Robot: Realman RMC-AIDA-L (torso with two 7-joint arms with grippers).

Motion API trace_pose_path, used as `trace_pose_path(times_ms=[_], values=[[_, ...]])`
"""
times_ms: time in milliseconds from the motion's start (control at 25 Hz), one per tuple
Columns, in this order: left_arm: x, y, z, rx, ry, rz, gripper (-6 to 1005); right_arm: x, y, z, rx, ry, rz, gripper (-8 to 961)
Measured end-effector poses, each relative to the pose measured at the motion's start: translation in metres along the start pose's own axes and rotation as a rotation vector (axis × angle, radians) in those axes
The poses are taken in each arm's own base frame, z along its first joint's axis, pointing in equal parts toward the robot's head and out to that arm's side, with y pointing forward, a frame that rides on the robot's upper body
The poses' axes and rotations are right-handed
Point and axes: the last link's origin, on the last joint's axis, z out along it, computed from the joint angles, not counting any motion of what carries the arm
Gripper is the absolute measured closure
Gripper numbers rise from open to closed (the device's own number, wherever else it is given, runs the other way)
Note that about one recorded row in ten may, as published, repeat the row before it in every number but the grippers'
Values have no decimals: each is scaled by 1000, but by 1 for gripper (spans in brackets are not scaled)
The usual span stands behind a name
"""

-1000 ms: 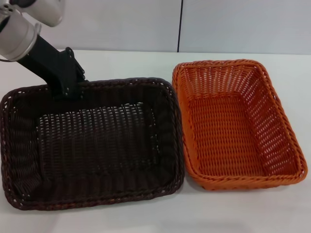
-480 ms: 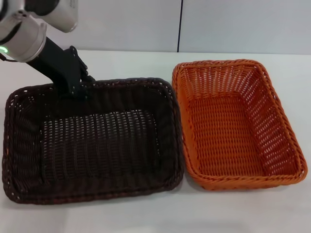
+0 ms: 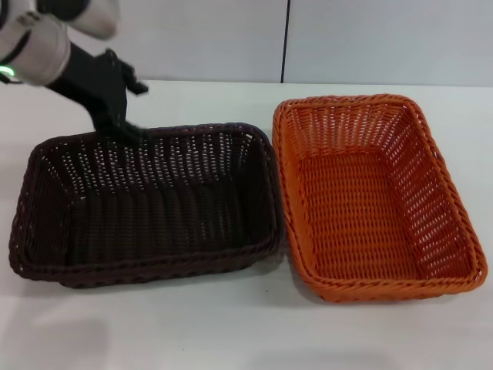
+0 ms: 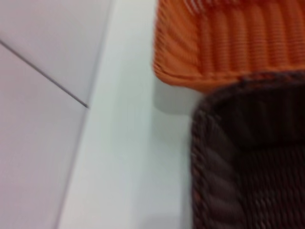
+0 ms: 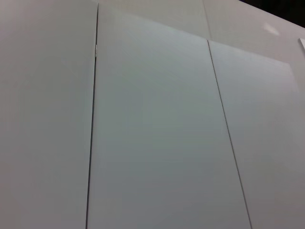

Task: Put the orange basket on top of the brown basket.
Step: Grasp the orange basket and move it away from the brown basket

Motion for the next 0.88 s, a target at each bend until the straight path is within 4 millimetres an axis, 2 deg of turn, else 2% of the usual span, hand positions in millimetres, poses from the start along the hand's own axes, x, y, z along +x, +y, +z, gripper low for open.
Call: trace_pose_path(times_ms=[120,320,360,440,600,680,720,840,880], values=[[-2,-11,-13,63,94,-58,368,0,1,1,-2,-1,2,220],[-15,-37,-54,284,354,-219,195,1,2,4,-10,-1,3,220],[-24,-44,-69,374,458,-301,194,2,3,5,-15,0,7,220],[-29,-49,-77,434,518,-351,191,3,4,6,-17,1,8,220],[-58,-56,-102,644,721,-545,189,6,7,12,-26,6,7,220],[-64,-55,-105,671,744,-575,189,7,8,14,-31,6,5,220],[-82,-54,-112,749,809,-664,189,8,8,15,-36,6,3,220],[-108,-47,-125,884,912,-788,190,9,12,20,-49,3,3,220],[-133,-36,-135,998,983,-864,190,11,15,23,-57,5,9,220]])
